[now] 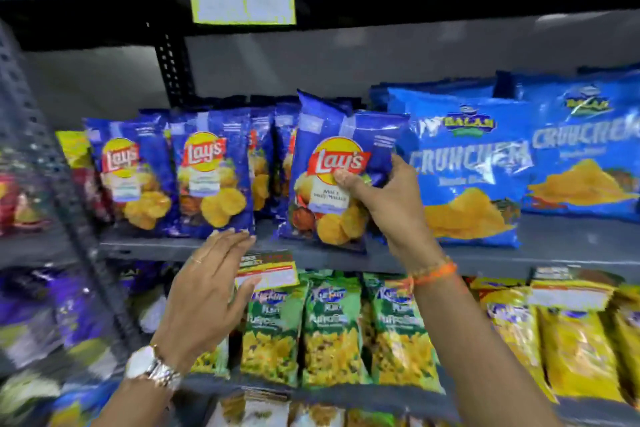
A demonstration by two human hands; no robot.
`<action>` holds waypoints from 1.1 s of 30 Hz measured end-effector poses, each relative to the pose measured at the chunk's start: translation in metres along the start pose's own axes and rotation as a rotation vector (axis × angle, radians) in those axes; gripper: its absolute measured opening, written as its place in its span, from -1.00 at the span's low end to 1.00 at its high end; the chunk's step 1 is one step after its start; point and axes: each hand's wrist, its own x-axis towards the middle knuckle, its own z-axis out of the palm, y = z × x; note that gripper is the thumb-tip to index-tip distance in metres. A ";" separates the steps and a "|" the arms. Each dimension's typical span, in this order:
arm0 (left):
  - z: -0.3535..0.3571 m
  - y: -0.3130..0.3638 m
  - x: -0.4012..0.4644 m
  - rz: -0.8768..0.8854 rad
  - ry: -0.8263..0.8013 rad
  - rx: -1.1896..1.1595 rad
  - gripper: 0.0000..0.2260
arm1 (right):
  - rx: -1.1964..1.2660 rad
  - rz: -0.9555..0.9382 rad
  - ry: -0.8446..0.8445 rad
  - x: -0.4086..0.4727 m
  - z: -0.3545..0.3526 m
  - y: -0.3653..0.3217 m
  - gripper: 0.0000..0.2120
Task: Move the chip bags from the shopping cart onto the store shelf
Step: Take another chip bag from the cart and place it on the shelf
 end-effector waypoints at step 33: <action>0.031 0.056 -0.001 0.062 0.275 -0.445 -0.61 | -0.423 -0.221 0.372 -0.083 -0.070 -0.035 -0.43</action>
